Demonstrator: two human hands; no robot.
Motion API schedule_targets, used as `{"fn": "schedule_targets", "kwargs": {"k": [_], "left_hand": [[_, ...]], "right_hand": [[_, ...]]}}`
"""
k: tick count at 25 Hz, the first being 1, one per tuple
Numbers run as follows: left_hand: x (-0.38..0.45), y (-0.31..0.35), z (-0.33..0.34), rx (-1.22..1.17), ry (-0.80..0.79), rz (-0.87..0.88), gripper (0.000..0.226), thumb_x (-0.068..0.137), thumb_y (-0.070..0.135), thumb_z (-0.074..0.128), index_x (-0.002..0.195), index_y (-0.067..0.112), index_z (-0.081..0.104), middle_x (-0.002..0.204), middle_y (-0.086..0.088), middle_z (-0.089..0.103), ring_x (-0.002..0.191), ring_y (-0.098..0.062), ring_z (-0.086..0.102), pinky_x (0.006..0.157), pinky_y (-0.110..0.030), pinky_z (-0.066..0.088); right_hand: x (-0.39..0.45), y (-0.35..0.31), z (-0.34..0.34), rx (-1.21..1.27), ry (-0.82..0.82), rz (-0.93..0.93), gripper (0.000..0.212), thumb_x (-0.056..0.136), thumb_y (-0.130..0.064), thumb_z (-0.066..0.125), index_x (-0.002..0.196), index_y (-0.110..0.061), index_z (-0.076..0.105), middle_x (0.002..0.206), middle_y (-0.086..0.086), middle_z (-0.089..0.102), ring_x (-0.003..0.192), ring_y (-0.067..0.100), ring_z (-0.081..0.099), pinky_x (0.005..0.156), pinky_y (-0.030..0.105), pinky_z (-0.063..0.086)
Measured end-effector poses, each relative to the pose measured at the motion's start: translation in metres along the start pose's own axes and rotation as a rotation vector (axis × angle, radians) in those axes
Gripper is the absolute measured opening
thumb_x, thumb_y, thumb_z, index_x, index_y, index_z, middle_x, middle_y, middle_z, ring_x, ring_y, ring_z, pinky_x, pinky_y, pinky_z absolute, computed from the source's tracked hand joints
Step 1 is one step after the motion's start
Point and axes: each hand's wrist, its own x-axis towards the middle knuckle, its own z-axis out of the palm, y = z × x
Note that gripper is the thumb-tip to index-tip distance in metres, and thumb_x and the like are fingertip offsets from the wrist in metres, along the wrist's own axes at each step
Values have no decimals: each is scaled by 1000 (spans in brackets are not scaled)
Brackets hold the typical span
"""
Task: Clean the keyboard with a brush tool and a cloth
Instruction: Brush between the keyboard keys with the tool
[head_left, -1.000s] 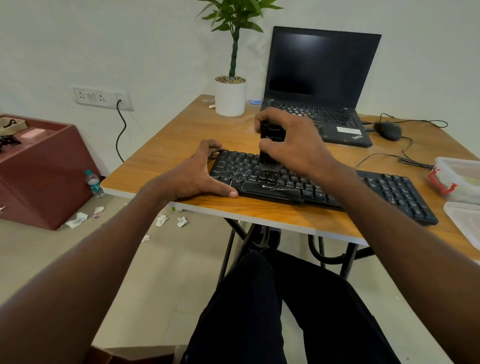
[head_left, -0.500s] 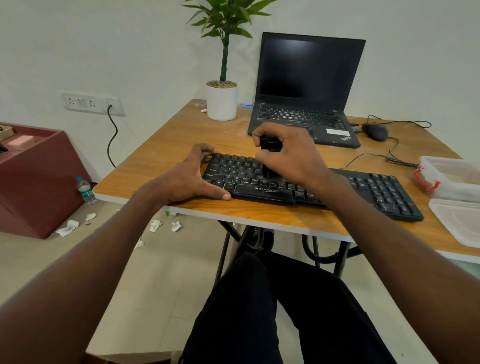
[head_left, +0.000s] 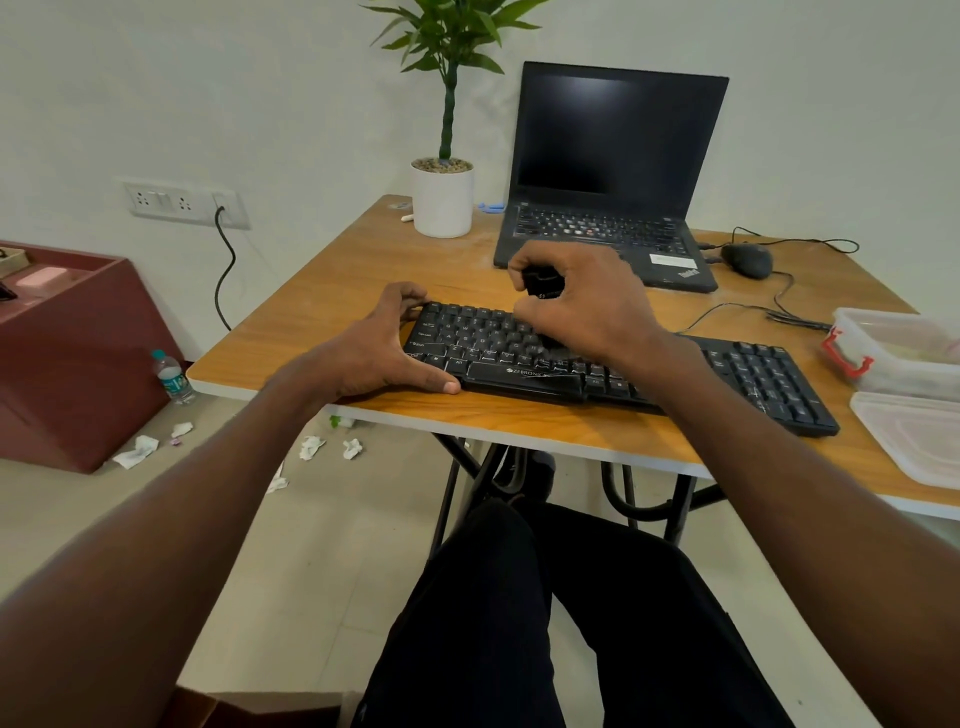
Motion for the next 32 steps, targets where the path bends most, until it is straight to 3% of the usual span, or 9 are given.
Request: {"fn": "schedule_targets", "kwargs": {"k": [3, 7, 11, 15, 20, 24, 27, 29, 32], "left_hand": [[1, 0, 1, -6, -5, 8, 145, 33, 75, 97, 152, 36, 23, 156, 9, 36, 147, -10, 34, 124, -39, 34], [2, -2, 0, -12, -5, 1, 143, 35, 72, 98, 152, 37, 23, 154, 12, 36, 146, -10, 34, 124, -38, 35], [2, -2, 0, -15, -7, 10, 142, 40, 68, 98, 154, 37, 21, 153, 16, 34, 147, -9, 32, 123, -36, 33], [3, -3, 0, -18, -5, 9, 141, 41, 65, 99, 155, 36, 21, 154, 15, 34, 148, -8, 31, 123, -35, 33], [4, -4, 0, 5, -5, 16, 139, 42, 65, 98, 155, 35, 21, 158, 12, 33, 148, -8, 30, 123, -34, 33], [3, -2, -1, 16, -5, 16, 137, 43, 65, 97, 153, 36, 22, 154, 14, 34, 147, -7, 31, 123, -34, 33], [2, -3, 0, 13, -3, 22, 139, 43, 64, 98, 155, 37, 20, 159, 11, 33, 148, -7, 30, 122, -32, 33], [2, -2, 0, 6, -3, 27, 141, 43, 64, 98, 156, 37, 18, 162, 9, 31, 149, -7, 30, 120, -30, 32], [3, -3, 0, 4, -4, 30, 142, 43, 64, 97, 157, 37, 18, 163, 9, 31, 149, -7, 30, 119, -28, 33]], "right_hand": [[-3, 0, -3, 130, -69, -38, 21, 85, -21, 68, 101, -33, 64, 97, -14, 64, 87, 10, 61, 72, 28, 55], [-3, 7, -12, -42, 22, 87, 16, 81, -30, 69, 95, -35, 65, 91, -20, 65, 87, 6, 61, 72, 31, 55], [-13, 8, -13, 170, -51, 56, 21, 86, -21, 70, 102, -33, 64, 99, -18, 63, 92, 9, 62, 73, 27, 58], [-12, 19, -22, -137, 74, 195, 18, 82, -33, 70, 99, -35, 64, 97, -18, 66, 92, 10, 62, 72, 33, 55], [-23, 12, -20, 248, -80, 41, 23, 88, -16, 70, 106, -29, 63, 103, -12, 62, 91, 14, 63, 71, 31, 61], [-25, 29, -32, 51, 39, 105, 18, 83, -27, 70, 99, -33, 64, 98, -15, 64, 94, 12, 62, 80, 46, 60], [-26, 27, -31, 173, 115, 62, 20, 90, -21, 68, 107, -30, 63, 104, -13, 64, 98, 11, 64, 79, 37, 62], [-33, 22, -27, 271, 39, 0, 18, 94, -17, 68, 111, -24, 63, 107, -8, 63, 97, 8, 63, 77, 26, 60], [-42, 30, -31, 134, 42, 7, 15, 89, -23, 69, 102, -29, 64, 100, -10, 63, 90, 9, 61, 72, 32, 60]]}}
